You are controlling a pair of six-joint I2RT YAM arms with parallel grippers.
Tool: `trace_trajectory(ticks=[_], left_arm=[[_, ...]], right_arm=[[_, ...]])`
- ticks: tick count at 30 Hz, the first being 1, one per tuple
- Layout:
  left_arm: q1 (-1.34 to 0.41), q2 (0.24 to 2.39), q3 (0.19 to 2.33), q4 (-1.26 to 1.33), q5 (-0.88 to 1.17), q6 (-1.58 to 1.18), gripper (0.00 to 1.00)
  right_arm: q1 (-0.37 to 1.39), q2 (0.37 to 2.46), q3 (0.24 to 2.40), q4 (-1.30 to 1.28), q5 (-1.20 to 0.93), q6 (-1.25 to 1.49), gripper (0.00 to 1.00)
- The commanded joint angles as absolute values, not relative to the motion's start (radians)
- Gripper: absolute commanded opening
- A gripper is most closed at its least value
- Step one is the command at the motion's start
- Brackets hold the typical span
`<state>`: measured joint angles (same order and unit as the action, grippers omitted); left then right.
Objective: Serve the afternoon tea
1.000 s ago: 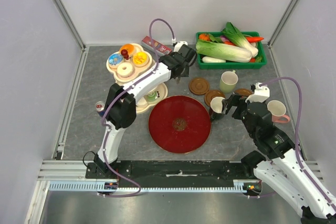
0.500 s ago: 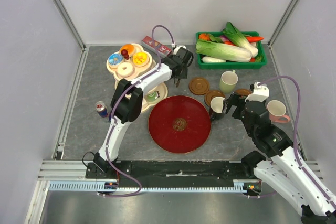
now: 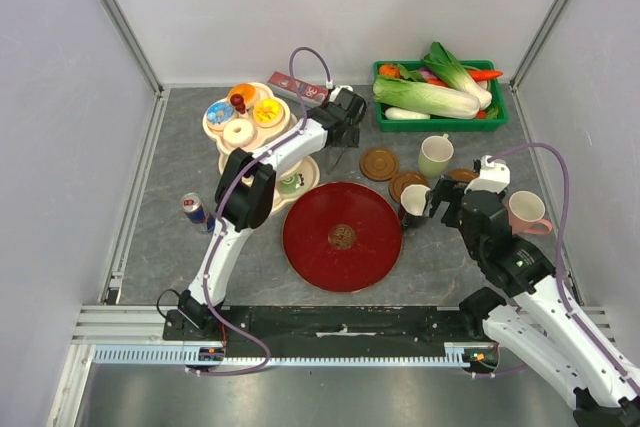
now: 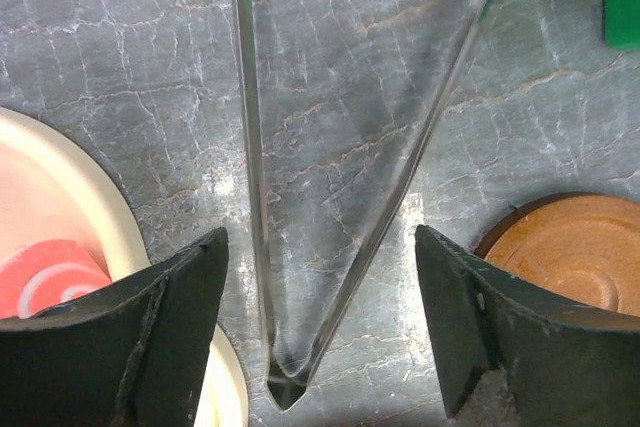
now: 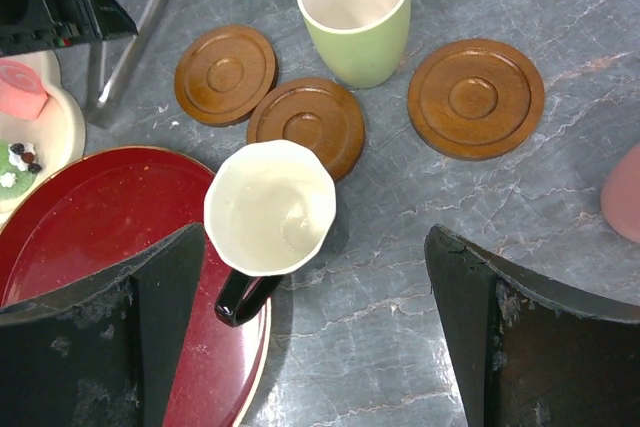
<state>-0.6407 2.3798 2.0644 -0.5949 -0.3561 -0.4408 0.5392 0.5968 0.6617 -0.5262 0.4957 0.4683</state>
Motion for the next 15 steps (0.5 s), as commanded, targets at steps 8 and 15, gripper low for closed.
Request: trace_trajectory(ticks=[8,15], left_arm=[[-0.638,2.309,2.120,-0.598,-0.288,-0.388,0.92],[-0.698,2.108,2.039,-0.595,-0.261,-0.359,0.93]], right_arm=[[0.540,0.607,0.716,-0.546,0.528,0.476,0.98],[0.540,0.614,0.749,-0.587,0.511,0.485,0.98]])
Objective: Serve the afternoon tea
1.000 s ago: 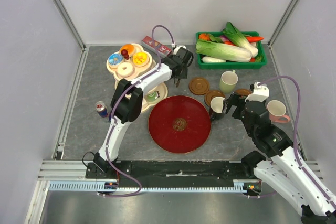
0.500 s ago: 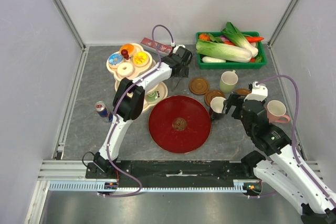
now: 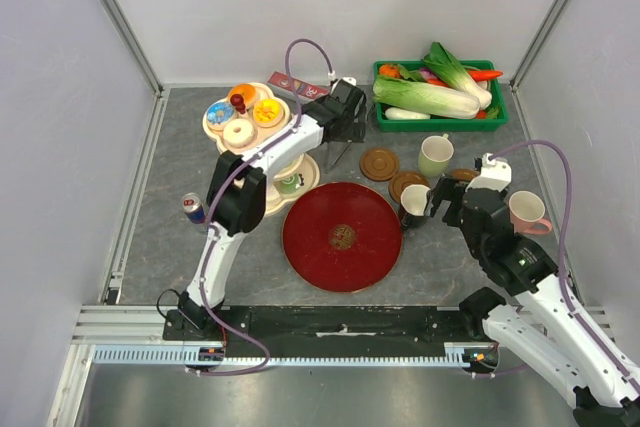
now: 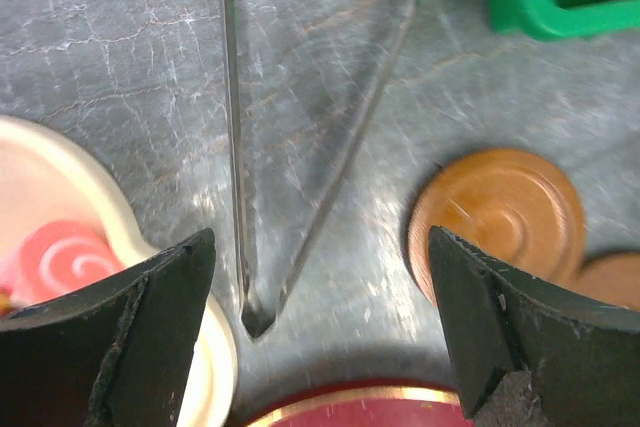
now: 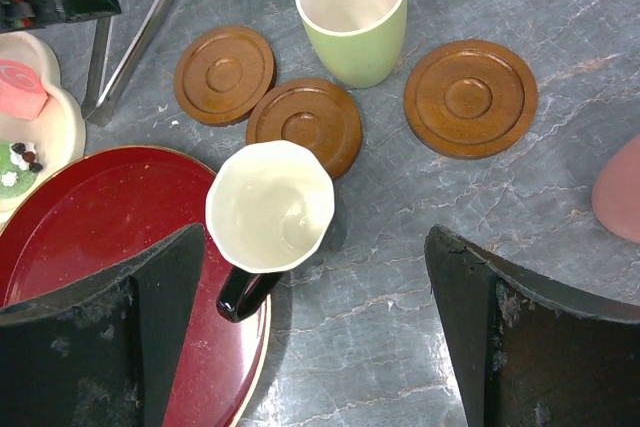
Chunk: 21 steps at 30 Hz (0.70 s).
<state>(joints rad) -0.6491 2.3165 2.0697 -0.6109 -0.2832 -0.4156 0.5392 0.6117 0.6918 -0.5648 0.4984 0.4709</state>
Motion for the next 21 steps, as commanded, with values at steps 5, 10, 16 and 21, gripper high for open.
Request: trace_trajectory(ticks=[5,10,16,21], left_arm=[[-0.749,1.878,1.834,-0.581,-0.275,-0.379,0.93],[-0.799,1.565,1.455,-0.509,-0.278,-0.481,0.93],[-0.867,1.235,1.048,-0.525,-0.268,-0.646,0.94],[-0.896,1.002,0.852,-0.578,-0.238,-0.742,0.94]], right_arm=[[0.540,0.635,0.778,-0.626,0.465,0.518,0.98],[0.540,0.693,0.815,-0.705,0.419,0.554,0.98],[0.541,0.752,0.782,-0.730,0.341,0.586,0.98],[0.551,0.845,0.744,-0.692,0.284,0.623,0.98]])
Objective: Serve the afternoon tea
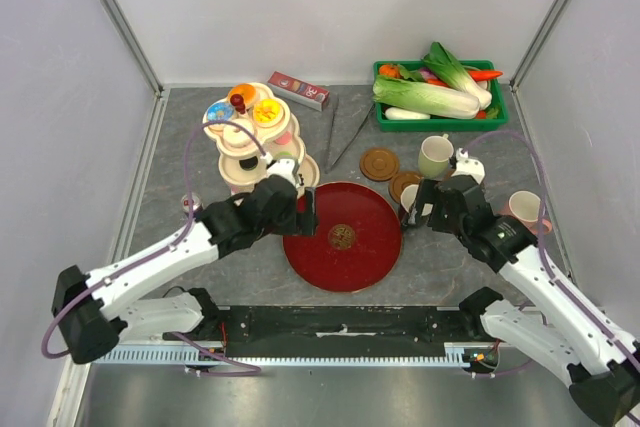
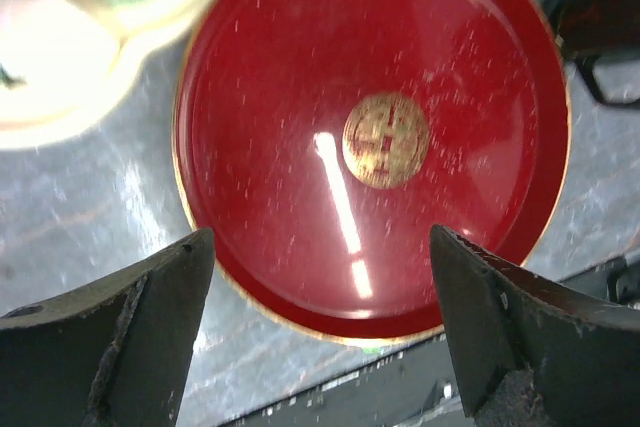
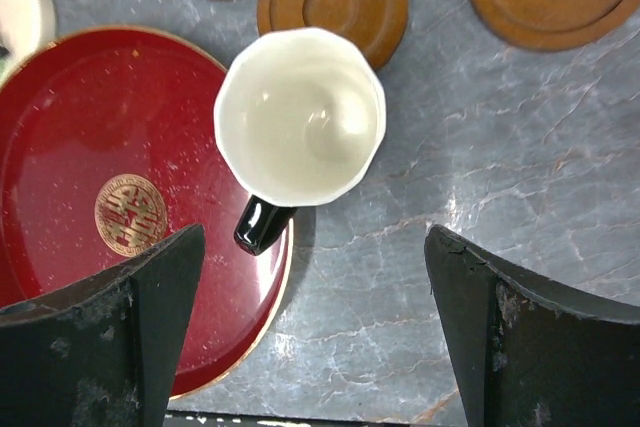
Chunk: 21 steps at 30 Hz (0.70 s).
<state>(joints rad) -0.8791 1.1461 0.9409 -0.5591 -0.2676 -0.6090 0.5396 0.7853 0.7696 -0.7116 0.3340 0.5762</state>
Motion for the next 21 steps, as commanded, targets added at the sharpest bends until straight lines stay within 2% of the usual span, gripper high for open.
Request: trace_trajectory(ticks=[1,5,11,17,21], left_arm=[[-0.897,0.958,0.823,-0.584,-0.220,-0.761,0.94],[-0.902,0.803,0.738,-0.581,-0.146,-0.790,0.94],[-0.904,0.614,0.678,-0.600,-0.147,-0.785,0.94],[-0.903,0.540,0.661,-0.660,-0.164,-0.792,0.95],[-0.902,0.505,0.657,-0.666,-0.163,-0.798,0.95]], right_arm=[[0.560,0.860,0.738,-0.689,0.304,0.641,0.98],[0.627,0.891,0.716,-0.652,0.379,0.731,0.98],[0.768,0.975,0.718,-0.632,0.559,0.983,0.95],[0.867,1.104,0.750,-0.644,0.713,1.124,0.91],[0.897,1.189,0.781,-0.663,0.814,1.199,0.84]])
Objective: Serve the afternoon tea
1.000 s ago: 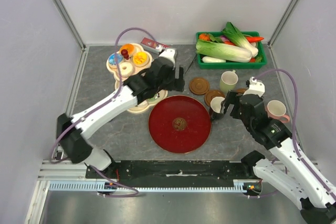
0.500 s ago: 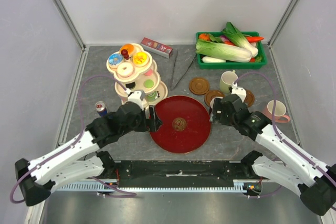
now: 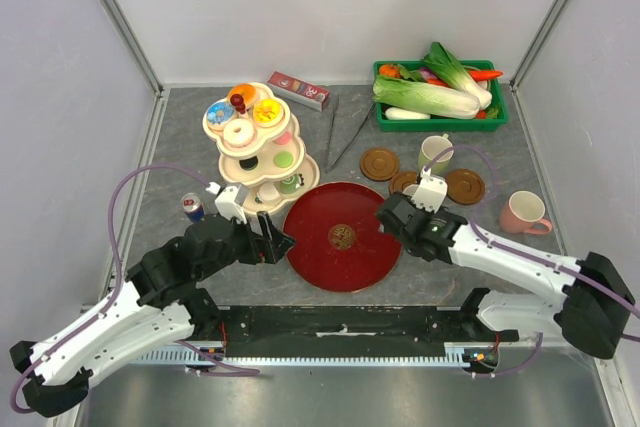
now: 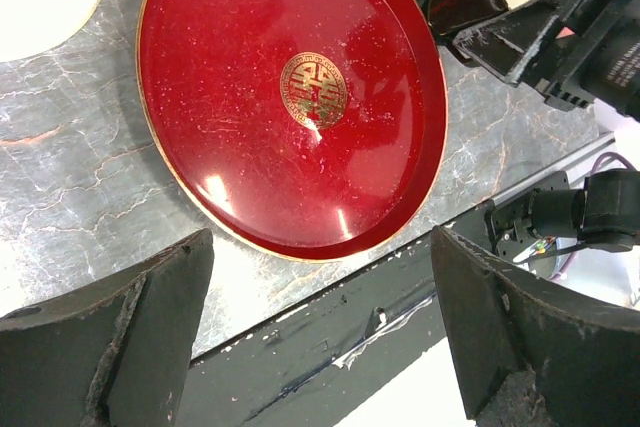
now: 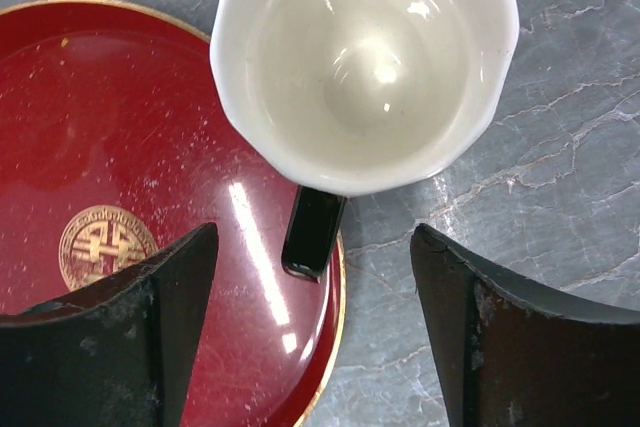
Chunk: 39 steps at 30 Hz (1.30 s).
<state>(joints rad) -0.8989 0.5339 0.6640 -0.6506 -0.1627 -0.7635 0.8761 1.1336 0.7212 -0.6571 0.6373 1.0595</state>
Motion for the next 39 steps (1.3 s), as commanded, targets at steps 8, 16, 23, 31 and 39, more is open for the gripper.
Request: trace_trajectory(ticks=[8,16,23,31,39], left_arm=[[-0.905,0.462,0.643,-0.666,-0.167,-0.805,0.95],[-0.905,0.460,0.643,-0.669,-0.173,-0.807,0.95],[-0.902,0.449,0.640,-0.672,-0.189,-0.815,0.95],[-0.904,0.417,0.632,-0.672,-0.207,-0.824,0.95],[-0.904,0.408,0.627,-0.686,-0.236,-0.841,0.95]], right_arm=[[0.897,1.299,0.792,-0.707,0.934,1.331,0.67],[0.896,1.284,0.781,-0.745,0.985,1.347,0.25],[0.897,1.195,0.839,-0.838,1.012,1.229,0.00],[0.919,1.105,0.977,-0.824,0.997,0.948,0.00],[0.927,1.218,1.100,-0.646,0.992,0.746,0.01]])
